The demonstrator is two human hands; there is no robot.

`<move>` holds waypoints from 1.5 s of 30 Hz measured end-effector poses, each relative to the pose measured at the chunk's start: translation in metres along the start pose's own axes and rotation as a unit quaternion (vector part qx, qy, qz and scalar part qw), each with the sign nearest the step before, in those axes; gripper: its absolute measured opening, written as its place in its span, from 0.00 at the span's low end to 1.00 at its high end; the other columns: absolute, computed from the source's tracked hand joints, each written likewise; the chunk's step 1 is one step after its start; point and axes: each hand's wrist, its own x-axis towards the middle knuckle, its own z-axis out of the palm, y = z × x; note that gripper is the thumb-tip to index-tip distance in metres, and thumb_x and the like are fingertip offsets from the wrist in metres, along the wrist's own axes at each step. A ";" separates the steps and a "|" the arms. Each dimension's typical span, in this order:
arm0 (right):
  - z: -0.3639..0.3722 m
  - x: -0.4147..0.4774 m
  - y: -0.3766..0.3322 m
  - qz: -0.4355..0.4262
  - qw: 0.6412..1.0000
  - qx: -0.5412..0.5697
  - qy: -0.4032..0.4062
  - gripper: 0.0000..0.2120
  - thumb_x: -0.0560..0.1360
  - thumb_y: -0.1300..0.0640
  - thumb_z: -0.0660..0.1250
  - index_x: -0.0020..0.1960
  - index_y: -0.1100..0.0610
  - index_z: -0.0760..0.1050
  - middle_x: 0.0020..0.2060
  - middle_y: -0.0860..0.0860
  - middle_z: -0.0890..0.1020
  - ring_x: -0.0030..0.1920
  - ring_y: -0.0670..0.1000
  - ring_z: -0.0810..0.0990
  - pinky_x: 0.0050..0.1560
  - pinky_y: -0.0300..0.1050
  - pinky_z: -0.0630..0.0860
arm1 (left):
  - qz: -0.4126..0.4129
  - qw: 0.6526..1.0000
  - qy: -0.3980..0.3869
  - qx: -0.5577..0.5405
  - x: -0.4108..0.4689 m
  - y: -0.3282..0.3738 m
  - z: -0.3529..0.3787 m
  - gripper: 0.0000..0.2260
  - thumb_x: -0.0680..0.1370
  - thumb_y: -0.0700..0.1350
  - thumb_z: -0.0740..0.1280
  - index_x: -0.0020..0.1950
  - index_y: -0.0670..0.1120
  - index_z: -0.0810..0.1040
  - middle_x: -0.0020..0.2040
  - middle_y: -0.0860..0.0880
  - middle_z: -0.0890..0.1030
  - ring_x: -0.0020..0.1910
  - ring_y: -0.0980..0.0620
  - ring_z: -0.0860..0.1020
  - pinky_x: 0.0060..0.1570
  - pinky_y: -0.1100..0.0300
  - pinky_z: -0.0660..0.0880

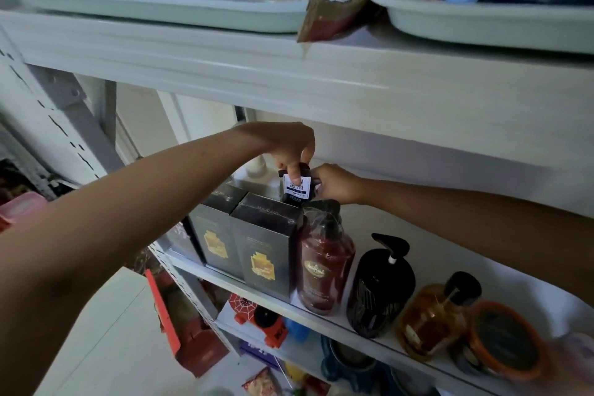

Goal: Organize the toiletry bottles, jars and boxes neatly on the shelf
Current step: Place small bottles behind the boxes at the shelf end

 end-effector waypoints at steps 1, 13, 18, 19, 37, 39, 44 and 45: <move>0.001 0.001 0.000 0.001 1.000 0.004 -0.002 0.12 0.70 0.64 0.71 0.52 0.66 0.78 0.48 0.60 0.83 0.45 0.57 0.83 0.42 0.42 0.77 | -0.001 1.000 0.001 -0.001 -0.004 0.002 0.000 0.10 0.66 0.44 0.78 0.40 0.50 0.77 0.41 0.49 0.82 0.35 0.52 0.80 0.36 0.60 0.74; 0.000 -0.007 -0.004 -0.034 0.999 0.004 -0.003 0.12 0.72 0.64 0.69 0.55 0.65 0.78 0.52 0.58 0.82 0.50 0.55 0.80 0.49 0.44 0.73 | -0.007 1.000 0.021 0.015 -0.015 0.009 0.004 0.12 0.63 0.43 0.80 0.35 0.49 0.77 0.36 0.48 0.81 0.40 0.44 0.83 0.40 0.56 0.75; 0.000 -0.011 -0.005 -0.048 0.999 0.008 -0.003 0.10 0.74 0.65 0.67 0.55 0.65 0.77 0.53 0.58 0.82 0.46 0.49 0.76 0.43 0.37 0.67 | -0.009 1.000 0.025 0.002 -0.016 0.007 0.005 0.12 0.64 0.45 0.80 0.37 0.50 0.77 0.39 0.47 0.82 0.39 0.46 0.82 0.38 0.59 0.73; 0.001 -0.011 -0.005 -0.051 0.999 0.009 -0.004 0.11 0.74 0.64 0.67 0.56 0.65 0.77 0.53 0.58 0.81 0.46 0.48 0.76 0.45 0.37 0.67 | -0.009 1.000 0.026 -0.002 -0.016 0.006 0.006 0.12 0.64 0.45 0.79 0.37 0.50 0.77 0.40 0.47 0.82 0.40 0.46 0.82 0.40 0.58 0.74; -0.050 -0.046 0.027 0.057 0.968 -0.241 0.033 0.31 0.77 0.43 0.62 0.75 0.51 0.58 0.74 0.53 0.63 0.72 0.54 0.63 0.70 0.51 0.61 | -0.080 0.980 0.123 0.132 -0.036 0.003 0.017 0.33 0.77 0.67 0.45 0.77 0.55 0.43 0.78 0.49 0.44 0.77 0.49 0.42 0.75 0.50 0.41; -0.060 -0.062 0.033 0.084 0.955 -0.282 0.041 0.30 0.78 0.39 0.54 0.76 0.50 0.53 0.76 0.52 0.56 0.75 0.54 0.55 0.73 0.57 0.52 | -0.102 0.971 0.163 0.145 -0.041 0.007 0.019 0.32 0.77 0.67 0.44 0.77 0.55 0.41 0.78 0.48 0.41 0.77 0.47 0.40 0.74 0.49 0.39; -0.081 -0.113 0.040 0.124 0.941 -0.308 0.066 0.29 0.79 0.37 0.44 0.77 0.46 0.48 0.77 0.51 0.49 0.77 0.53 0.47 0.73 0.60 0.41 | -0.131 0.959 0.205 0.148 -0.065 0.025 0.022 0.32 0.76 0.68 0.43 0.76 0.57 0.38 0.77 0.48 0.38 0.76 0.47 0.37 0.73 0.48 0.37; -0.086 -0.124 0.039 0.127 0.940 -0.310 0.069 0.29 0.78 0.36 0.44 0.77 0.46 0.47 0.77 0.51 0.48 0.77 0.53 0.46 0.73 0.60 0.40 | -0.133 0.957 0.210 0.149 -0.071 0.029 0.022 0.32 0.77 0.68 0.43 0.76 0.57 0.38 0.78 0.49 0.38 0.76 0.48 0.37 0.73 0.48 0.37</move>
